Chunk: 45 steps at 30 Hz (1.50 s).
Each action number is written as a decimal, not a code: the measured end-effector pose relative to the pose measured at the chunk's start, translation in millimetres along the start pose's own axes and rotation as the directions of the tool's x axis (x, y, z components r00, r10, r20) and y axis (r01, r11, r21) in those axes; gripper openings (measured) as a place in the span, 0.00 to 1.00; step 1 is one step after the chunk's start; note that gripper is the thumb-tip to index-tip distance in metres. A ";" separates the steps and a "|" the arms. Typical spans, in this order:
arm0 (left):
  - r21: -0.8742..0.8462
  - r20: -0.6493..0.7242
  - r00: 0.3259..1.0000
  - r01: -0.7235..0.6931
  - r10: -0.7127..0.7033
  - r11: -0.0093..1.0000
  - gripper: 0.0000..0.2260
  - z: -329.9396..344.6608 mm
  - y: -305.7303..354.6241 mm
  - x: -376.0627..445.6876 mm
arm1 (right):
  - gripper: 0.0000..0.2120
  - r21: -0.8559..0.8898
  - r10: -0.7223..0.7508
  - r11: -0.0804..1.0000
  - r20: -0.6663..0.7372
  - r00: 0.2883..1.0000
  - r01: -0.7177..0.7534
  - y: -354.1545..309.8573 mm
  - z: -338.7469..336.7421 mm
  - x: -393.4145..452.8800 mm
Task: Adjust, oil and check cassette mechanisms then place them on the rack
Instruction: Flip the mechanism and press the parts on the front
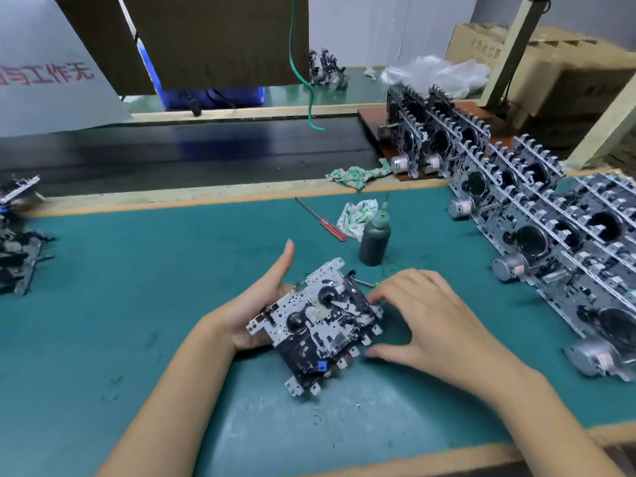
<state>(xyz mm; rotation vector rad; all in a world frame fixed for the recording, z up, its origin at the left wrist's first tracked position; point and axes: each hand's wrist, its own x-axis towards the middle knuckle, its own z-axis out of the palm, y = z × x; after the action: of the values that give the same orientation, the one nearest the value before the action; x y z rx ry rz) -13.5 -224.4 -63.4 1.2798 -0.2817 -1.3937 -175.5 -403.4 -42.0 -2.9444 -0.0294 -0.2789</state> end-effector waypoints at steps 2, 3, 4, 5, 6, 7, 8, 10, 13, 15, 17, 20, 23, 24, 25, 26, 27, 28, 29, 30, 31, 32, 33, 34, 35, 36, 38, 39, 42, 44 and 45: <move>-0.004 -0.028 0.999 -0.017 0.017 1.000 0.40 2.1 0.7 -2.5 | 0.23 0.006 0.045 0.999 -0.098 0.994 -0.045 -3.7 2.6 -10.1; 0.000 -0.052 0.998 -0.025 0.025 1.000 0.44 2.2 0.5 -4.7 | 0.23 0.002 0.063 0.998 -0.140 0.988 -0.064 -6.0 4.3 -14.8; 0.041 -0.099 0.994 -0.032 0.036 0.999 0.47 3.0 0.4 -8.7 | 0.23 0.002 0.084 0.996 -0.174 0.981 -0.085 -8.4 7.0 -19.6; 0.156 -0.198 0.976 -0.059 0.090 0.986 0.48 6.5 -0.6 -16.0 | 0.24 0.020 0.121 0.993 -0.189 0.975 -0.120 -10.3 10.3 -24.1; 0.364 -0.345 0.918 -0.061 0.195 0.929 0.46 10.5 -1.6 -24.2 | 0.26 0.059 0.175 0.984 -0.183 0.968 -0.166 -11.2 14.3 -27.3; 0.621 -0.472 0.802 0.006 0.367 0.784 0.44 13.8 -4.4 -31.8 | 0.28 0.095 0.219 0.974 -0.156 0.963 -0.207 -12.0 17.3 -29.7; 0.810 -0.502 0.683 0.156 0.531 0.565 0.42 19.9 -7.7 -39.5 | 0.28 0.096 0.228 0.972 -0.151 0.962 -0.215 -12.3 20.4 -31.1; 0.914 -0.387 0.651 0.363 0.653 0.179 0.41 30.1 -26.0 -52.4 | 0.27 0.012 0.166 0.986 -0.200 0.966 -0.167 -13.2 25.1 -32.1; 0.925 -0.262 0.701 0.378 0.663 -0.033 0.38 43.7 -51.8 -55.4 | 0.25 -0.025 0.115 0.992 -0.211 0.971 -0.122 -12.7 27.0 -31.0; 0.924 -0.237 0.660 0.379 0.713 -0.044 0.36 50.9 -56.0 -54.3 | 0.25 -0.014 0.099 0.994 -0.230 0.968 -0.104 -12.5 27.8 -31.7; 0.930 -0.190 0.600 0.364 0.777 -0.054 0.32 53.1 -57.3 -53.5 | 0.24 -0.012 0.076 0.997 -0.262 0.962 -0.082 -12.1 28.8 -32.3; 0.947 -0.156 0.489 0.320 0.858 -0.010 0.29 56.2 -64.3 -48.5 | 0.24 -0.035 0.065 0.996 -0.278 0.958 -0.077 -11.6 29.6 -32.4; 0.959 -0.146 0.410 0.284 0.901 0.026 0.28 58.1 -68.4 -43.5 | 0.23 -0.028 0.052 0.998 -0.273 0.961 -0.062 -10.1 27.8 -32.3; 0.958 -0.141 0.383 0.284 0.913 0.029 0.28 57.5 -69.1 -41.7 | 0.23 -0.019 0.037 0.999 -0.272 0.962 -0.043 -9.3 27.3 -32.1; 0.959 -0.138 0.368 0.283 0.919 0.031 0.28 57.0 -69.3 -41.1 | 0.23 -0.013 0.018 1.000 -0.271 0.962 -0.022 -8.2 27.3 -32.3; 0.960 -0.136 0.364 0.278 0.921 0.032 0.27 56.6 -69.4 -40.8 | 0.23 -0.007 0.001 1.000 -0.267 0.964 -0.003 -7.6 27.4 -32.7; 0.963 -0.131 0.360 0.268 0.924 0.032 0.27 55.6 -69.3 -40.6 | 0.23 -0.001 -0.009 1.000 -0.265 0.964 0.009 -7.2 27.9 -33.3; 0.967 -0.119 0.366 0.256 0.923 0.024 0.27 53.5 -68.8 -40.7 | 0.23 0.002 -0.014 1.000 -0.271 0.963 0.015 -6.9 28.8 -33.6; 0.972 -0.095 0.383 0.235 0.919 0.002 0.27 50.8 -68.2 -41.9 | 0.23 -0.001 -0.014 1.000 -0.283 0.959 0.014 -6.9 30.0 -33.7; 0.979 -0.059 0.410 0.203 0.910 -0.027 0.27 47.9 -68.3 -43.5 | 0.22 -0.009 -0.009 1.000 -0.294 0.956 0.007 -7.3 31.0 -33.6; 0.984 -0.025 0.434 0.168 0.901 -0.054 0.27 45.0 -68.4 -45.1 | 0.22 -0.019 -0.002 1.000 -0.302 0.953 -0.004 -7.8 31.4 -32.8; 0.988 -0.007 0.454 0.140 0.891 -0.064 0.26 42.7 -68.6 -46.6 | 0.21 -0.025 0.003 1.000 -0.306 0.952 -0.011 -7.8 31.4 -31.9; 0.991 -0.008 0.469 0.123 0.883 -0.056 0.26 41.9 -68.4 -48.3 | 0.21 -0.029 0.001 1.000 -0.304 0.953 -0.010 -7.1 31.1 -31.2; 0.993 -0.018 0.481 0.110 0.876 -0.040 0.26 41.9 -67.9 -49.4 | 0.21 -0.031 -0.005 1.000 -0.297 0.955 -0.004 -6.3 30.9 -30.8; 0.995 -0.023 0.493 0.100 0.870 -0.031 0.26 41.6 -67.8 -49.9 | 0.23 -0.024 -0.004 1.000 -0.291 0.957 -0.003 -5.9 31.1 -30.7; 0.996 -0.012 0.504 0.085 0.864 -0.036 0.25 40.5 -68.0 -49.9 | 0.24 -0.007 0.010 1.000 -0.294 0.956 -0.012 -6.5 31.4 -30.5; 0.997 0.044 0.527 0.037 0.849 -0.074 0.25 36.9 -67.2 -51.7 | 0.25 0.023 0.052 0.999 -0.321 0.946 -0.047 -9.2 31.8 -29.9; 0.995 0.071 0.533 0.016 0.843 -0.094 0.25 35.3 -66.2 -53.3 | 0.25 0.023 0.062 0.998 -0.333 0.941 -0.058 -10.4 32.3 -29.6; 0.992 0.113 0.515 -0.006 0.849 -0.128 0.20 36.1 -66.0 -56.4 | 0.22 0.012 -0.003 1.000 -0.307 0.952 0.007 -6.4 31.5 -31.2; 0.990 0.123 0.505 -0.005 0.854 -0.140 0.18 39.5 -68.7 -55.1 | 0.22 0.020 -0.056 0.998 -0.273 0.960 0.064 -0.9 29.4 -32.9; 0.989 0.124 0.499 0.003 0.858 -0.145 0.19 40.4 -69.4 -53.8 | 0.22 0.020 -0.065 0.997 -0.270 0.961 0.073 0.4 28.8 -33.3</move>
<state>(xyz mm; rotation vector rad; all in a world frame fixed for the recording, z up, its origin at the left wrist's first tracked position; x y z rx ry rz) -98.0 -178.7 -74.5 2.3000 -1.3072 0.3826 -202.9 -398.6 -76.1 -2.8525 -0.0980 -0.6805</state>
